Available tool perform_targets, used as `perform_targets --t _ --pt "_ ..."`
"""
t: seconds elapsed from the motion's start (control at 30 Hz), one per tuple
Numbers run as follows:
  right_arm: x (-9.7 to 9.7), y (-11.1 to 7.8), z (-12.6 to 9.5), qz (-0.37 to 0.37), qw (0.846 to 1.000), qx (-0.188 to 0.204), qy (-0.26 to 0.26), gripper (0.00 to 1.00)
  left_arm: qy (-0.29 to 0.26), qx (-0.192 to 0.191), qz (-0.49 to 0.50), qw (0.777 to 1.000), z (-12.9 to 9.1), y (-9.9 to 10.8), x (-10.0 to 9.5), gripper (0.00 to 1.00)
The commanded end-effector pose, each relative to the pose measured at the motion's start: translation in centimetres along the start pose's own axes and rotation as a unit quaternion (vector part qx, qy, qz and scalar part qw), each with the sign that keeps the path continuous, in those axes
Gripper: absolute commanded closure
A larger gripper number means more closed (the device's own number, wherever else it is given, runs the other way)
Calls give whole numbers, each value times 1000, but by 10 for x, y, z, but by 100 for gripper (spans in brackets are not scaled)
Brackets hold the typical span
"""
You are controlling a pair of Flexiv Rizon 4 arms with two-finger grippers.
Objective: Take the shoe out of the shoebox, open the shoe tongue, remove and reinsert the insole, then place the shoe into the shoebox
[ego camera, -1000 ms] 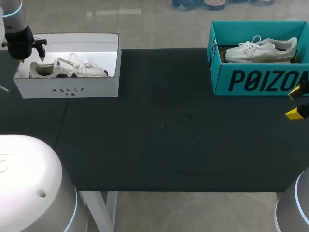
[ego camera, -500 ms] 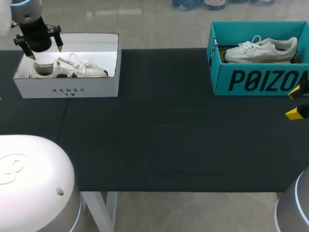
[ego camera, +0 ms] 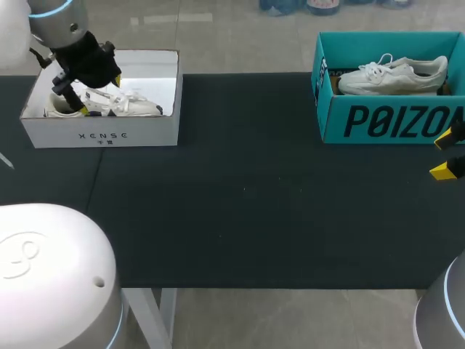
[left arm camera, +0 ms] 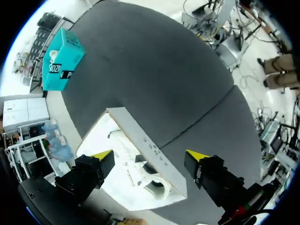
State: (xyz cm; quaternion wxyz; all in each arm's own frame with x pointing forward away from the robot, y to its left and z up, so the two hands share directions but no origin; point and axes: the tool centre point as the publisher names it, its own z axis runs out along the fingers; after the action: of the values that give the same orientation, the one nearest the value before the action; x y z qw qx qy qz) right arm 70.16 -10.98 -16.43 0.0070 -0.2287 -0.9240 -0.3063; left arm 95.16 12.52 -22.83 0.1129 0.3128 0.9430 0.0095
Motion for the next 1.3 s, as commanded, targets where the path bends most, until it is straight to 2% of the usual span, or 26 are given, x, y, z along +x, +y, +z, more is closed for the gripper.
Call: perform_targets --t 0.03,0.07,0.1,1.27,1.3 --pt "0 0 0 1 1000 1 -1 0 59 -29 -167 984 6 -34 1 0" --pt "0 0 0 1 1000 1 -1 0 69 -11 -181 981 5 -41 2 0" --pt "0 0 0 1 1000 1 -1 0 71 -10 -191 979 5 -45 3 0" --pt "0 0 0 1 1000 1 -1 0 71 -10 -191 979 5 -45 3 0" --pt "-10 0 -2 0 1000 17 -13 0 71 -10 -191 979 5 -45 3 0"
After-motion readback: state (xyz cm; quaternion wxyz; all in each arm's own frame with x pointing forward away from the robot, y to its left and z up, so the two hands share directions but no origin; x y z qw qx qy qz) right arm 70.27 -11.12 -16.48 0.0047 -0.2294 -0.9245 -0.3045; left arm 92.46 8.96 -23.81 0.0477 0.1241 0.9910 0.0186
